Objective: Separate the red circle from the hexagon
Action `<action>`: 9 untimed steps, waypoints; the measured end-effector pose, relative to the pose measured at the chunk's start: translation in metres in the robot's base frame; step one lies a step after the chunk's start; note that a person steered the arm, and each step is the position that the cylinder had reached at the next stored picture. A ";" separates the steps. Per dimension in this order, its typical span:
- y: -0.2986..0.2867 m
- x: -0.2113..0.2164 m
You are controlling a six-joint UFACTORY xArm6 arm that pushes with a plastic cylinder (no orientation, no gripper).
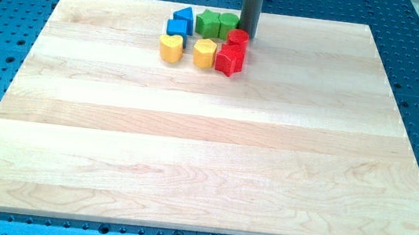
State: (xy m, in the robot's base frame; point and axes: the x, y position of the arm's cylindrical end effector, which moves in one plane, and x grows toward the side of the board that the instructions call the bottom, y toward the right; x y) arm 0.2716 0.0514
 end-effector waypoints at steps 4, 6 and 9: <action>0.026 0.041; -0.037 0.072; -0.199 0.124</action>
State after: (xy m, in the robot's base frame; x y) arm 0.3959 -0.1472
